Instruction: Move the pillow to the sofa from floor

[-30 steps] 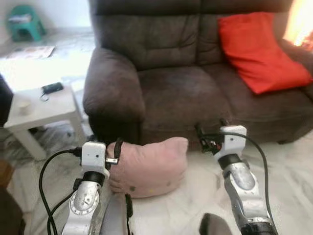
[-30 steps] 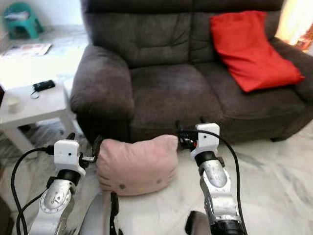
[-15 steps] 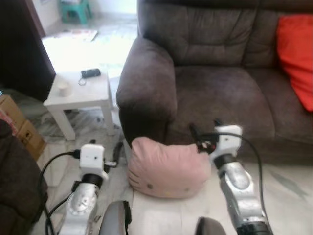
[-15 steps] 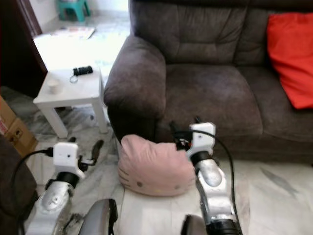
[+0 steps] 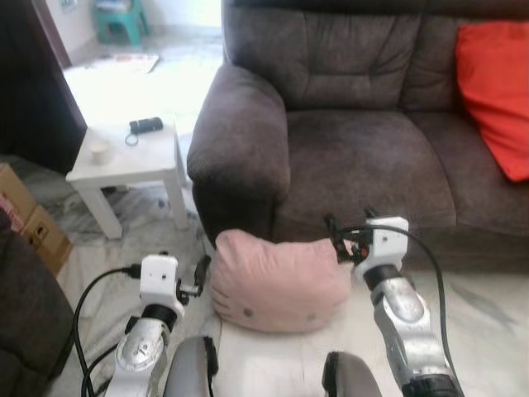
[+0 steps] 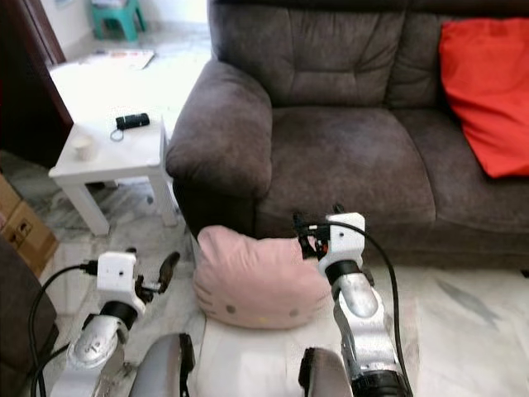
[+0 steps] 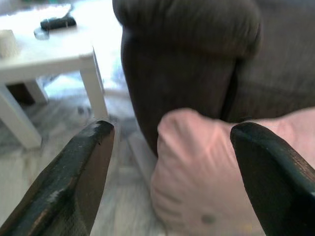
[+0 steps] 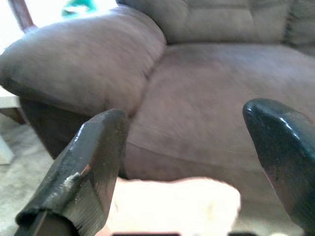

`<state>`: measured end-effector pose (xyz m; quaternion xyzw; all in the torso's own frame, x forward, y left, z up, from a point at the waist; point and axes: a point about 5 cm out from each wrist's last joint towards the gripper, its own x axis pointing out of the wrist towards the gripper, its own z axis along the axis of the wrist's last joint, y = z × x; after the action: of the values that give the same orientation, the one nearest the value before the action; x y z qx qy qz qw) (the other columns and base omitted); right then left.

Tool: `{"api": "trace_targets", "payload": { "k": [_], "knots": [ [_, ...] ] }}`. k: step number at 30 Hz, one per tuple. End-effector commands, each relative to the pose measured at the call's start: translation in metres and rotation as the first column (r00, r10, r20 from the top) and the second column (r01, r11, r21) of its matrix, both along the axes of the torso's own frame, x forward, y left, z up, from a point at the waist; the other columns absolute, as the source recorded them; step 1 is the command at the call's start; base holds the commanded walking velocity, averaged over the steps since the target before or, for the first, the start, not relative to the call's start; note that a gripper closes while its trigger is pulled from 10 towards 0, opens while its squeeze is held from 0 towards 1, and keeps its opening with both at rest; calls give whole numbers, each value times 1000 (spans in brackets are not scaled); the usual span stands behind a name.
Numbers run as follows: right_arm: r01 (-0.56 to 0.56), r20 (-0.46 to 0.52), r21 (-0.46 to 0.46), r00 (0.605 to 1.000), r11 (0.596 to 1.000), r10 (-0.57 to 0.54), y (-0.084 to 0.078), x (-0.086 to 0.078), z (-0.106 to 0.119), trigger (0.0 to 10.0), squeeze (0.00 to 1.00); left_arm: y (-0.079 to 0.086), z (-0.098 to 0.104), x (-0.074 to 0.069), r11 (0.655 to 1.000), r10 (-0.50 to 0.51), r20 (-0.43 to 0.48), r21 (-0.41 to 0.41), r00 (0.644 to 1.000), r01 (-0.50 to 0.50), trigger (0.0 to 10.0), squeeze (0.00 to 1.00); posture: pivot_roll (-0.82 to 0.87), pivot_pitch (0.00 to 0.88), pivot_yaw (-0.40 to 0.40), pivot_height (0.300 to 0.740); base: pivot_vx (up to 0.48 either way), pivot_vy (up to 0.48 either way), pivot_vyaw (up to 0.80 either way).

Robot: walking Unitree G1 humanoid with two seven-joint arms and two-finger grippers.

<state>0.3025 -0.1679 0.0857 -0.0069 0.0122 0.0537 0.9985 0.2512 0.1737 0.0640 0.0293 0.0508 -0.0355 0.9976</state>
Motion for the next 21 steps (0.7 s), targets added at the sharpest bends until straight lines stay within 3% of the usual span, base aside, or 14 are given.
{"api": "trace_targets", "payload": {
  "k": [1, 6, 12, 21],
  "knots": [
    [20, -23, 9, 1000, 1000, -20, -3, 1, -4, 10000, 0, 6, -4, -2, 1000, 23, -7, 5, 1000, -23, 10000, 0, 75, 37, -17, 555, 0, 0, 0],
    [7, -90, 11, 996, 1000, -6, -4, -7, -22, 10000, 0, 11, -19, -8, 999, 51, -63, 0, 997, -51, 10000, 0, 77, 32, -17, 555, 0, 0, 0],
    [4, -96, 8, 995, 1000, -3, -2, -6, -25, 10000, 0, 15, -27, -13, 997, 80, -90, -5, 993, -81, 10000, 0, 78, 30, -16, 555, 0, 0, 0],
    [-1, -82, 8, 997, 1000, 2, 1, 0, -21, 10000, 0, 15, -27, -11, 997, 77, -82, -7, 994, -78, 10000, 0, 80, 30, -17, 555, 294, 0, 0]
  ]
}}
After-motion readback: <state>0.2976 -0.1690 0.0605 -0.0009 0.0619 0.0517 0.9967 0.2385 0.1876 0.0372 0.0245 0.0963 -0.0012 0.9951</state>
